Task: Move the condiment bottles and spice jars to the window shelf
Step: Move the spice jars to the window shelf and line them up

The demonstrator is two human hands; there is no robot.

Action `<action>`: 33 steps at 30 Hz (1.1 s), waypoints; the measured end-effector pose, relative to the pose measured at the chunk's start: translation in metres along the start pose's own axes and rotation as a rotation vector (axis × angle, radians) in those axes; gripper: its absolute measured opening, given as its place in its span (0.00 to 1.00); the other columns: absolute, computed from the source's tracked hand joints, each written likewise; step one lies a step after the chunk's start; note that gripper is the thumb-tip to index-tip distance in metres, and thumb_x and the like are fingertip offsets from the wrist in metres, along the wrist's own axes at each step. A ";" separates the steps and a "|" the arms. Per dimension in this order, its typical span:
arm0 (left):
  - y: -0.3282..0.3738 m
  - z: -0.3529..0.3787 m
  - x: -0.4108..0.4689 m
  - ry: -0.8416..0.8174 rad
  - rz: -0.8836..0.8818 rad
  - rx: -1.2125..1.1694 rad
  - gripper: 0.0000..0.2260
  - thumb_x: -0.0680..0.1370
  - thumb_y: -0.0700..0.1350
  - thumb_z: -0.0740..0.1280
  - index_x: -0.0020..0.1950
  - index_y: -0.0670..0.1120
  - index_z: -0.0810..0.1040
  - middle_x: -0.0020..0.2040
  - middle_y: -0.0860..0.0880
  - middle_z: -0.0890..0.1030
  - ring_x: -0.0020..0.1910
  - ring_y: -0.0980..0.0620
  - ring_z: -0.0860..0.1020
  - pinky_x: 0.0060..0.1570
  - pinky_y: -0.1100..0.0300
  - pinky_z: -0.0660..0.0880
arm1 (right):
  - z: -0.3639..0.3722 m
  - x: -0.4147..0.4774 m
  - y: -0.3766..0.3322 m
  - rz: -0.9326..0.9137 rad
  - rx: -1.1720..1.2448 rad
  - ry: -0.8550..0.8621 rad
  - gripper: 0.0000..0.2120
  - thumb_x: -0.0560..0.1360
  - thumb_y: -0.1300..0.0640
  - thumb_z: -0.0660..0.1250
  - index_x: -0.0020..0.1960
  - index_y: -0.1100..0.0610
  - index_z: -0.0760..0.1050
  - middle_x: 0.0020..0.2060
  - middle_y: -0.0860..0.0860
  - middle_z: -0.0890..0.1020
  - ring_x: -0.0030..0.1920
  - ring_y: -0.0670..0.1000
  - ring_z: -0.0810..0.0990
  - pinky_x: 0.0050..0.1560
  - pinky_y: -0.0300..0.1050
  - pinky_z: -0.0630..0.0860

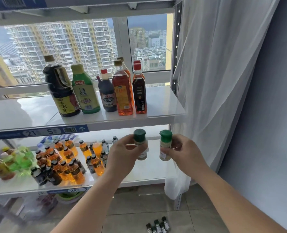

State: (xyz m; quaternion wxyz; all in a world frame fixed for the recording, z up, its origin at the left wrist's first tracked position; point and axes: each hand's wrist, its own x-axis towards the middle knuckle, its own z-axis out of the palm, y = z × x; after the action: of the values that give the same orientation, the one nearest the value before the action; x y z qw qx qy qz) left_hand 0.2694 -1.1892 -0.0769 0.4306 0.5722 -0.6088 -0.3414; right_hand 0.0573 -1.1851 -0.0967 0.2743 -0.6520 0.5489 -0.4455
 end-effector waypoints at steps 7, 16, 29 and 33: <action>-0.006 0.015 0.044 0.023 -0.030 0.002 0.11 0.74 0.52 0.76 0.56 0.59 0.84 0.47 0.59 0.86 0.43 0.65 0.83 0.40 0.65 0.72 | 0.001 0.040 0.018 0.034 0.019 -0.021 0.12 0.76 0.53 0.76 0.53 0.40 0.76 0.47 0.38 0.84 0.49 0.43 0.83 0.53 0.41 0.79; -0.003 0.029 0.126 -0.033 0.015 -0.036 0.07 0.75 0.52 0.76 0.52 0.60 0.84 0.43 0.60 0.87 0.41 0.64 0.84 0.44 0.58 0.77 | -0.007 0.114 0.026 0.090 0.003 0.004 0.08 0.76 0.53 0.76 0.53 0.45 0.80 0.45 0.39 0.84 0.47 0.41 0.82 0.46 0.34 0.74; -0.018 0.030 0.200 -0.070 0.029 -0.031 0.11 0.74 0.51 0.77 0.55 0.58 0.84 0.49 0.59 0.86 0.46 0.60 0.84 0.39 0.64 0.75 | 0.015 0.237 0.039 0.152 -0.022 0.088 0.13 0.76 0.52 0.74 0.59 0.51 0.81 0.52 0.45 0.84 0.49 0.50 0.84 0.47 0.44 0.76; -0.019 0.035 0.211 -0.055 -0.002 -0.056 0.12 0.73 0.50 0.78 0.56 0.58 0.84 0.50 0.58 0.85 0.46 0.60 0.84 0.42 0.65 0.76 | 0.023 0.272 0.048 0.166 -0.050 0.077 0.15 0.76 0.52 0.74 0.62 0.53 0.80 0.53 0.49 0.84 0.52 0.52 0.83 0.55 0.53 0.81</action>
State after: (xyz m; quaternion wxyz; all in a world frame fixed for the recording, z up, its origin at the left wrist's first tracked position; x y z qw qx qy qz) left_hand 0.2502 -1.4029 -0.0805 0.4291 0.5509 -0.6099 -0.3746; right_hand 0.0546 -1.4608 -0.0720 0.2726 -0.5933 0.6220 -0.4322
